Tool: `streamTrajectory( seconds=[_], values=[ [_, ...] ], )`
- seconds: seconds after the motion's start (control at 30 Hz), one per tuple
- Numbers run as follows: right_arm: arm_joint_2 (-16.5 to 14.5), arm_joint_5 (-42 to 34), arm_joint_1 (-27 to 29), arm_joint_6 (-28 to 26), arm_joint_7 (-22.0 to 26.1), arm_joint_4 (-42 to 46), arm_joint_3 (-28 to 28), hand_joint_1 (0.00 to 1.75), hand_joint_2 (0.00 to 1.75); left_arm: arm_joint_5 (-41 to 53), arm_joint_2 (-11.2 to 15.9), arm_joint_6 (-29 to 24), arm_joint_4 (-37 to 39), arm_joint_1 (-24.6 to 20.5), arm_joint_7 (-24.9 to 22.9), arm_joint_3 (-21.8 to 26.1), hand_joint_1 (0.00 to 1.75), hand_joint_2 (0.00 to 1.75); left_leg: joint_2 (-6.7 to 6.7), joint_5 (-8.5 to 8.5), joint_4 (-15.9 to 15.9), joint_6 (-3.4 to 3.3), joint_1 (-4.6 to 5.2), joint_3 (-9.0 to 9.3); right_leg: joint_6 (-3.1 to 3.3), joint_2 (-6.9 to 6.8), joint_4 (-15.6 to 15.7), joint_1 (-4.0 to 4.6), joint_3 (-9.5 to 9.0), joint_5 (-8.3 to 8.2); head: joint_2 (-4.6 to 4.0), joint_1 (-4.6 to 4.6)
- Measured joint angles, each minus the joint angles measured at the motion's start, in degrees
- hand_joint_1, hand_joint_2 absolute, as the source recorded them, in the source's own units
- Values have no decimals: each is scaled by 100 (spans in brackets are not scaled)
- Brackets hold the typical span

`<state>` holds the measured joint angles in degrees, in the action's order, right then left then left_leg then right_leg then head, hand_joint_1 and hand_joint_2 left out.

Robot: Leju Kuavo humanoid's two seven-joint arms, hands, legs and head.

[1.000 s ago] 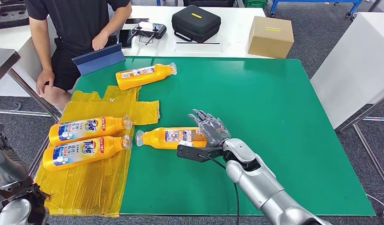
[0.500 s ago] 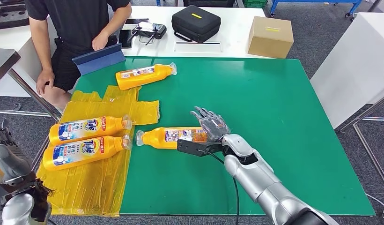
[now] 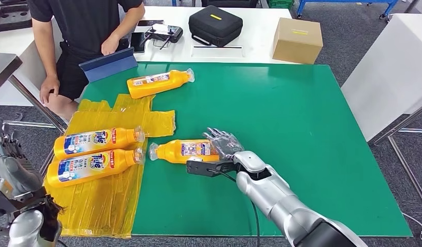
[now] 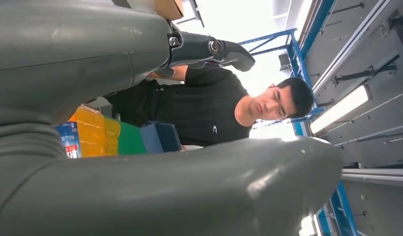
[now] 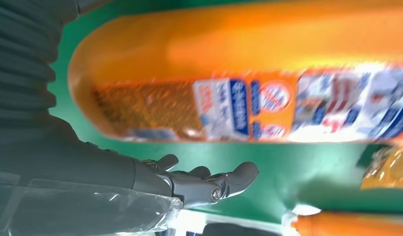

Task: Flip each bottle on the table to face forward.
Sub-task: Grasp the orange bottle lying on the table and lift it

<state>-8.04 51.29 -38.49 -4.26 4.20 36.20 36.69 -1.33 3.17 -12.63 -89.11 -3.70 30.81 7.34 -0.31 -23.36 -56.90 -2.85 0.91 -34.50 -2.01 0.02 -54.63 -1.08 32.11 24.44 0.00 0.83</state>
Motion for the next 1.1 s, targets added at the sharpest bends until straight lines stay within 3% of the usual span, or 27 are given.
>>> streamTrajectory(
  seconds=[0.2, 0.33, 1.1],
  values=[
    [-267, 43, -99, 86, 49, -421, 164, 0, 175, -71, 0, -33, 49, 1, 66, -4, 0, 0, 0, 0, 0, 0, 0, 1, 1, 0, -1, 0, 0, 1, 0, -1],
    [-360, 95, -205, 177, -43, -635, 277, 169, 175, -99, 0, -60, 57, 1, 71, -4, 0, 0, 0, 0, 0, 0, 0, 4, 1, 0, 0, 0, 1, 1, 0, 0],
    [-359, -78, -549, 343, 70, -1052, 387, 175, 175, -249, 3, -25, 74, 68, 141, 23, 0, 0, -3, 0, 0, 0, 1, 11, 1, -1, 0, 0, -6, 1, 0, 0]
  ],
)
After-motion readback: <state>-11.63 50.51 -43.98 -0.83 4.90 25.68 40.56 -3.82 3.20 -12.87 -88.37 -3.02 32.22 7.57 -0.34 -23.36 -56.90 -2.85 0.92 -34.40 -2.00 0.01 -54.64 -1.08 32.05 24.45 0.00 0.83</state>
